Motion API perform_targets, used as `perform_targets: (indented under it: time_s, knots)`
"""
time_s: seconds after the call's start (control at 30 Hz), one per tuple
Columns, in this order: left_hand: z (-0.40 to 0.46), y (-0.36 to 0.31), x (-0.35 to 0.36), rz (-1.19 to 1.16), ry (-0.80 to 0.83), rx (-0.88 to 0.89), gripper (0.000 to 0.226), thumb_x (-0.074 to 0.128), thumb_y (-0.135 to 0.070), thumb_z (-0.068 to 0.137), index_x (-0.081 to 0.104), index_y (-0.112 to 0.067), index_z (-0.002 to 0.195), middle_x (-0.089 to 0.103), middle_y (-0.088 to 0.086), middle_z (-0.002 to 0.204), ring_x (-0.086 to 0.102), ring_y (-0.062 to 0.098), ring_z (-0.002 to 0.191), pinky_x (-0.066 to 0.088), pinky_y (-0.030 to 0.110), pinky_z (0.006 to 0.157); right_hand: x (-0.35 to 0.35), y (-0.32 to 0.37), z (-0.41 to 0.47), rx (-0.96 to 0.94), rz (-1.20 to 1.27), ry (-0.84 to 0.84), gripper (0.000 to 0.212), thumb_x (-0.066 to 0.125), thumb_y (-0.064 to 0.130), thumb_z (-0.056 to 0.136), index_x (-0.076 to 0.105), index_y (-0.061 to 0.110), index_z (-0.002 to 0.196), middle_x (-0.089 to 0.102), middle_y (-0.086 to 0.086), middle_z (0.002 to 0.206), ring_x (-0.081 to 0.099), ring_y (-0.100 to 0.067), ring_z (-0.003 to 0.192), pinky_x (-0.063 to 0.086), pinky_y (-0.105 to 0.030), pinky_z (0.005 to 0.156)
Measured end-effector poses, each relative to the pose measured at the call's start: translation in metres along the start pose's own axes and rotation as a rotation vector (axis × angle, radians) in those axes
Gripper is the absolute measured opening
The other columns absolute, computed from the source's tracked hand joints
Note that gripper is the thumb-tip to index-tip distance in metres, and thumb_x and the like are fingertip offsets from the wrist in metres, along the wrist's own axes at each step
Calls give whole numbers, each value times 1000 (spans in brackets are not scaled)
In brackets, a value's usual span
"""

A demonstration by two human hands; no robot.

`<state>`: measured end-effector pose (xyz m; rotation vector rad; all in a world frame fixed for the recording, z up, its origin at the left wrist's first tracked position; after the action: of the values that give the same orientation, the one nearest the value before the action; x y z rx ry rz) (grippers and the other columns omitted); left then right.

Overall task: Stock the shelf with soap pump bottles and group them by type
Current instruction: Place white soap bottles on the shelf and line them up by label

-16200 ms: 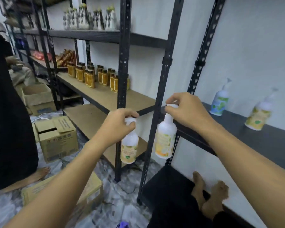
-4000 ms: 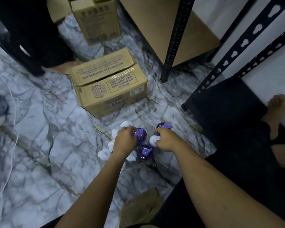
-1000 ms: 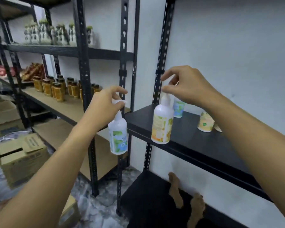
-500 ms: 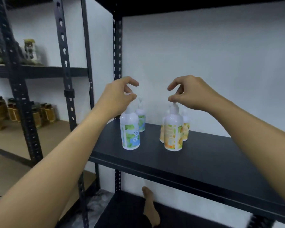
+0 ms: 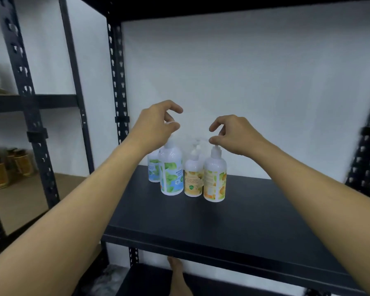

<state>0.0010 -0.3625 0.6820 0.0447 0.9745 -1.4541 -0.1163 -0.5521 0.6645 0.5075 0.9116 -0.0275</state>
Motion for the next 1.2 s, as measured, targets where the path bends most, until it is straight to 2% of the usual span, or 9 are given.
perform_targets:
  time_s: [0.3, 0.77, 0.9, 1.2]
  knots:
    - [8, -3, 11, -11, 30, 15, 30, 62, -14, 92, 62, -29, 118, 66, -1, 94, 50, -3, 44, 37, 5, 45, 13, -18, 9, 51, -12, -19, 24, 72, 26, 87, 65, 23, 110, 61, 3, 87, 63, -14, 76, 56, -35, 72]
    - [12, -4, 13, -7, 44, 20, 30, 63, -16, 92, 62, -31, 117, 67, -2, 94, 52, -7, 51, 34, 4, 45, 35, -32, 14, 95, -3, -66, 22, 71, 28, 87, 64, 25, 108, 61, 0, 95, 63, -20, 87, 55, -37, 78]
    - [14, -4, 13, 8, 49, 21, 29, 64, -18, 92, 62, -34, 116, 68, -4, 95, 54, 0, 62, 34, 8, 49, 43, -35, 15, 109, -13, -81, 22, 70, 29, 88, 64, 25, 109, 62, 0, 99, 63, -21, 89, 54, -35, 77]
    - [12, 1, 16, -13, 69, 16, 29, 64, -19, 92, 62, -34, 116, 68, -5, 94, 54, 1, 66, 37, 16, 61, 59, -40, 13, 124, -20, -133, 20, 66, 31, 90, 65, 26, 110, 67, -1, 111, 63, -19, 98, 54, -35, 80]
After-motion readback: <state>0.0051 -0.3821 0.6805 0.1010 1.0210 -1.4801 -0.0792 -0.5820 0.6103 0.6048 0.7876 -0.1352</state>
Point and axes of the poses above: each hand's wrist, its own z-axis towards the middle knuckle, its own x-axis out of the palm, y = z × x, the point moved 1 cm from there along z, towards the middle knuckle
